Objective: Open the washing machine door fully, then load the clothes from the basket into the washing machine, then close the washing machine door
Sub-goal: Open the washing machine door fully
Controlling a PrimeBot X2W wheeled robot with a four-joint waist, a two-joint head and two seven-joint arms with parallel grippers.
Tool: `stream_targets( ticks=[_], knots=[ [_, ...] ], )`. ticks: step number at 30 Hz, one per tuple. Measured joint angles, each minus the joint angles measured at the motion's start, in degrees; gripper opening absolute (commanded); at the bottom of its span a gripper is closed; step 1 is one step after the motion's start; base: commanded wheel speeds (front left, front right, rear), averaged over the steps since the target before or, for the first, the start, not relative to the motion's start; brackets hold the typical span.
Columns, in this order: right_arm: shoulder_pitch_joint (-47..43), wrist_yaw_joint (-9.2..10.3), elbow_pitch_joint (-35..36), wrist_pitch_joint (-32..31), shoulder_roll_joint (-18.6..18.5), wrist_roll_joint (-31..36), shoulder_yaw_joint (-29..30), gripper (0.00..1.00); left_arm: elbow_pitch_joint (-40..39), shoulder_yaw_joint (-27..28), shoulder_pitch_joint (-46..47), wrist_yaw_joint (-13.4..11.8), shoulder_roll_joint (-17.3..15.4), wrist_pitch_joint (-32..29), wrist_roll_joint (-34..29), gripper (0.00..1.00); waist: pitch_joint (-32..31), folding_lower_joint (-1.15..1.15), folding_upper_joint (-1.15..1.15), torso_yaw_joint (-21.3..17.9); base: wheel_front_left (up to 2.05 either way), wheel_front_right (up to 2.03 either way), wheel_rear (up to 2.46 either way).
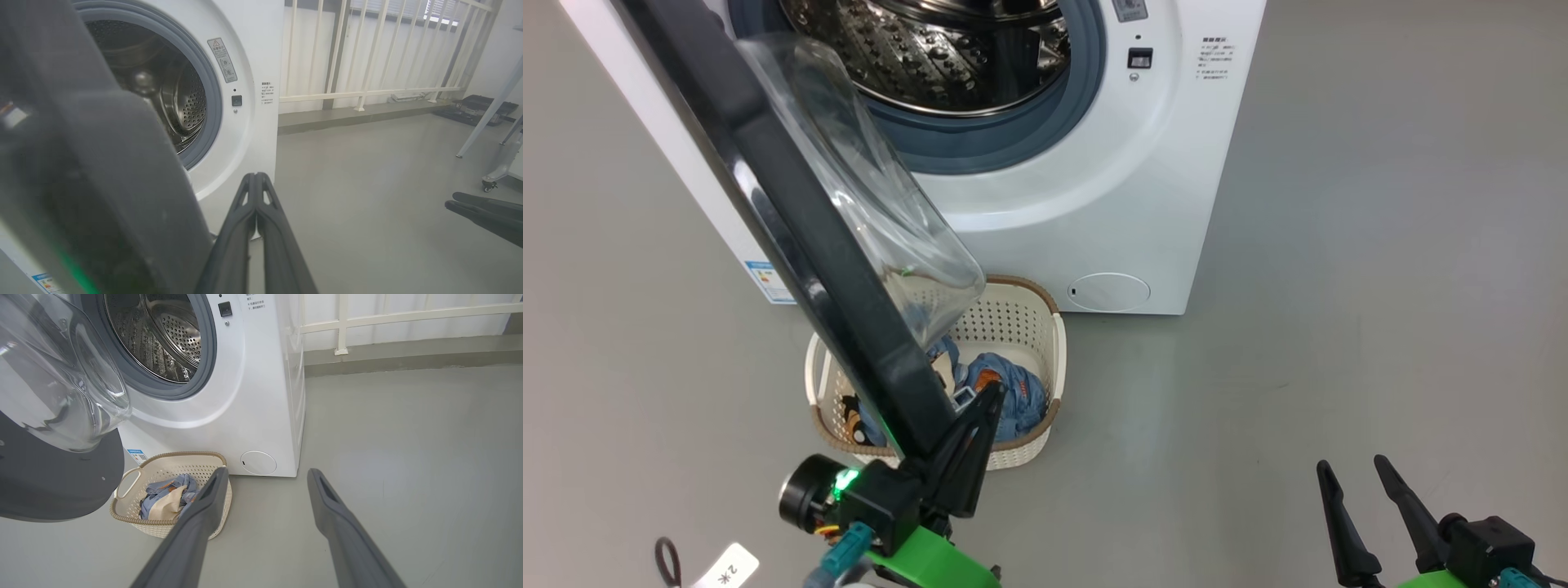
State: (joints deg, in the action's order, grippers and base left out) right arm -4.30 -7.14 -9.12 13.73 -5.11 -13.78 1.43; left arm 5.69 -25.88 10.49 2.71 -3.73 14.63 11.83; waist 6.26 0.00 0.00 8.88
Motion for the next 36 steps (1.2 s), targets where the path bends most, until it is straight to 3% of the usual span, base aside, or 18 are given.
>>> stream_targets(
  ticks=[15, 25, 36],
  knots=[
    [0.96, 0.00, -1.13, 0.09, -0.30, -0.43, -0.07, 1.00, 1.87, -0.05, 0.36, -1.26, 0.88, 0.01, 1.14, 0.00, 1.11, 0.00, 0.00, -0.15, 0.00, 0.00, 0.00],
    [0.98, 0.00, -1.69, 0.52, -0.37, -0.51, -0.16, 1.00, 1.35, -0.38, 0.00, -1.79, 1.01, 0.01, 1.83, 0.00, 1.25, 0.00, 0.00, 2.18, 0.00, 0.00, 0.00],
    [1.05, 0.00, -1.81, 0.52, -0.59, -0.51, -0.33, 1.00, -0.64, -0.46, -1.88, -4.11, 0.92, -1.96, 2.72, 0.00, 1.31, 0.00, 0.00, 4.47, 0.00, 0.00, 0.00]
  ],
)
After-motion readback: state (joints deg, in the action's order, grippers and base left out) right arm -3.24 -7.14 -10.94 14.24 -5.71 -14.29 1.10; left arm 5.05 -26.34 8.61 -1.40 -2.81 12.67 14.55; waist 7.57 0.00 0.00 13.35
